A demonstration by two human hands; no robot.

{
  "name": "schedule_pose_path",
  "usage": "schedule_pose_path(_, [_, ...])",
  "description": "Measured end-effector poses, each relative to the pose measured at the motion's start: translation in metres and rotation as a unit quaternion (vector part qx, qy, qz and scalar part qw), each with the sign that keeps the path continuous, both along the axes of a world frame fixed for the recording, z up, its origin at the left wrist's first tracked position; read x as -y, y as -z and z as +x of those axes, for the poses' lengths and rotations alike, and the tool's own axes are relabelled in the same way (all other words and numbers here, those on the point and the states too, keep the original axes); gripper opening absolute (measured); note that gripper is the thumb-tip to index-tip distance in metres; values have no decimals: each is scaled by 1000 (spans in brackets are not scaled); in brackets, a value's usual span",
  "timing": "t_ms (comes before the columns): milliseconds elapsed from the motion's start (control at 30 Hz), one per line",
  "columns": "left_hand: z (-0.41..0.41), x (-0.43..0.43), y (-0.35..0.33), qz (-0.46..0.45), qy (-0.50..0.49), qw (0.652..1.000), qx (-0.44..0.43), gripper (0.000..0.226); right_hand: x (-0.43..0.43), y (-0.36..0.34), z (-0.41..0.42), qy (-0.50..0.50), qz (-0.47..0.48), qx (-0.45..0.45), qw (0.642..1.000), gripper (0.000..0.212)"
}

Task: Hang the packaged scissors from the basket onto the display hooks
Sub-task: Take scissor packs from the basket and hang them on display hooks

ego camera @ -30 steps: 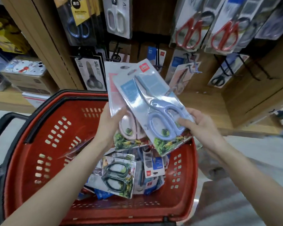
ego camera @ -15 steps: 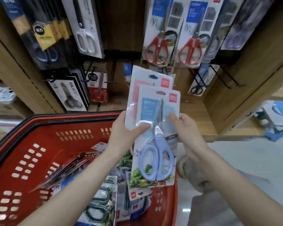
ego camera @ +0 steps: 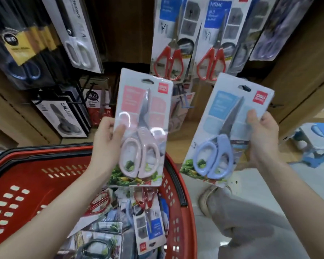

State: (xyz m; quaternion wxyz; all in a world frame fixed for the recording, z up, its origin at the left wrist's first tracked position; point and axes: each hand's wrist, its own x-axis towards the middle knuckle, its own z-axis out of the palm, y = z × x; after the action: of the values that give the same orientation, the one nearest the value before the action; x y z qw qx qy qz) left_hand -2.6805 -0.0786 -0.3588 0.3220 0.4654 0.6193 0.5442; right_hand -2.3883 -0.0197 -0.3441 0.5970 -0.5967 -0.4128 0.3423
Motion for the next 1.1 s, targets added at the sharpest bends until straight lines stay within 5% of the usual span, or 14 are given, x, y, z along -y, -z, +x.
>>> schedule_pose_path(133, [-10, -7, 2, 30, -22, 999, -32, 15, -15, 30, 7, 36, -17, 41, 998, 22])
schedule_pose_path(367, [-16, -10, 9, 21, -15, 999, -46, 15, -33, 84, -11, -22, -83, 119, 989, 8])
schedule_pose_path(1100, [-37, -15, 27, -15, -10, 1000, -20, 13, -100, 114, -75, -87, -130, 38, 987, 7])
